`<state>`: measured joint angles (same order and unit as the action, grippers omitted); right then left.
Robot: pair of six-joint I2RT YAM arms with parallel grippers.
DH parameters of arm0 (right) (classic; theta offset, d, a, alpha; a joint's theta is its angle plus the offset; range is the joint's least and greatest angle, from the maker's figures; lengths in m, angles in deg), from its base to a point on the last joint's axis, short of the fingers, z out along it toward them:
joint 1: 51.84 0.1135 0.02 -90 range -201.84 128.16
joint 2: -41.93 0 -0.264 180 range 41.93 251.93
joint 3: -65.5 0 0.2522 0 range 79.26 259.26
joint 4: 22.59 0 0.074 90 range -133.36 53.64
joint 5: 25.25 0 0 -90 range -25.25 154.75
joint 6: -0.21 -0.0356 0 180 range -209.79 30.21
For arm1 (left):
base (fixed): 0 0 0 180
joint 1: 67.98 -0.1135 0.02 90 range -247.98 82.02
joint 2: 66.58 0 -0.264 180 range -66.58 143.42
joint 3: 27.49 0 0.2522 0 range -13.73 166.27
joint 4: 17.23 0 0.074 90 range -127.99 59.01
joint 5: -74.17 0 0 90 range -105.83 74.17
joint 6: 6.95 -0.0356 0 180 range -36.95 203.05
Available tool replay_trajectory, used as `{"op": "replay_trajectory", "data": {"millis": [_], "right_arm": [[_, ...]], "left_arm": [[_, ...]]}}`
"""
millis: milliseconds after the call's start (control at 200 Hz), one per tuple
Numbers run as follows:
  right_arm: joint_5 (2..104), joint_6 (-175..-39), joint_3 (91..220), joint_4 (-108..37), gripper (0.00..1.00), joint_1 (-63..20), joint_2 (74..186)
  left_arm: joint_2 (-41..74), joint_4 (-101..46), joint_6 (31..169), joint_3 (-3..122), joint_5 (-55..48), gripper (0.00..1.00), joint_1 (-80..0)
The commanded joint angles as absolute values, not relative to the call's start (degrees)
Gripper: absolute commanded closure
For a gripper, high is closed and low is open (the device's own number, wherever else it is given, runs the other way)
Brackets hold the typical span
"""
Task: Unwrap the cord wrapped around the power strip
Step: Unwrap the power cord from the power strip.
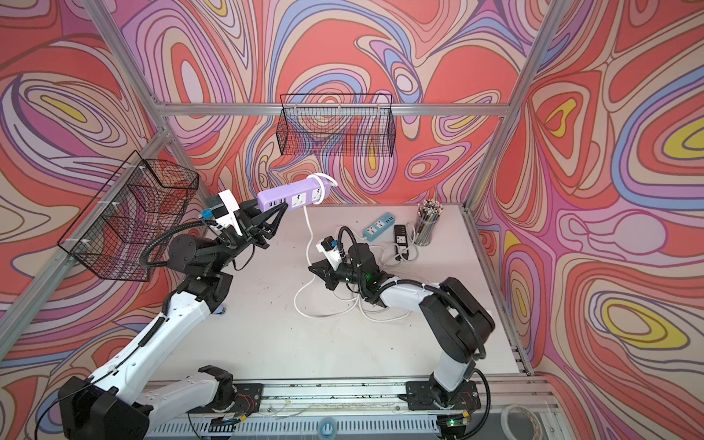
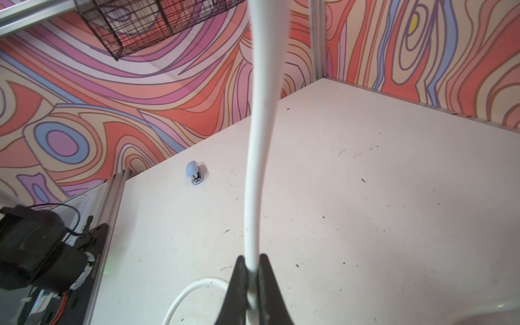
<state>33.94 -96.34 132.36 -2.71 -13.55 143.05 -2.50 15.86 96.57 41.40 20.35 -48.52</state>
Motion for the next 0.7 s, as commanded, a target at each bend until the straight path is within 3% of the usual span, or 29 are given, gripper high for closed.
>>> {"op": "replay_trajectory", "data": {"millis": [0, 230, 275, 336, 566, 596, 696], "right_arm": [[39.0, -96.5, 133.3, 1.0, 1.00, -13.2, 146.9], [39.7, -95.2, 134.7, -0.1, 1.00, -13.4, 144.8], [39.5, -94.9, 134.3, -0.6, 0.80, -13.4, 143.8], [39.5, -94.2, 133.4, -1.1, 0.60, -13.4, 139.8], [40.6, -90.7, 132.5, -9.3, 0.06, -13.6, 127.7], [40.9, -90.1, 132.5, -10.3, 0.02, -13.6, 126.1], [42.3, -88.2, 133.2, -13.3, 0.01, -13.7, 121.8]], "left_arm": [[-3.6, 23.0, 96.0, 43.2, 19.6, 1.00, -48.1], [-4.2, 24.1, 95.1, 40.7, 19.4, 1.00, -48.1], [-4.4, 23.7, 94.6, 40.4, 19.3, 1.00, -48.1], [-4.8, 23.4, 94.0, 39.9, 19.3, 1.00, -48.1], [-5.2, 23.0, 93.3, 39.2, 19.1, 1.00, -48.1], [-5.2, 23.0, 93.3, 39.2, 19.1, 1.00, -48.1], [-5.3, 23.1, 93.6, 39.2, 19.2, 1.00, -48.1]]}}
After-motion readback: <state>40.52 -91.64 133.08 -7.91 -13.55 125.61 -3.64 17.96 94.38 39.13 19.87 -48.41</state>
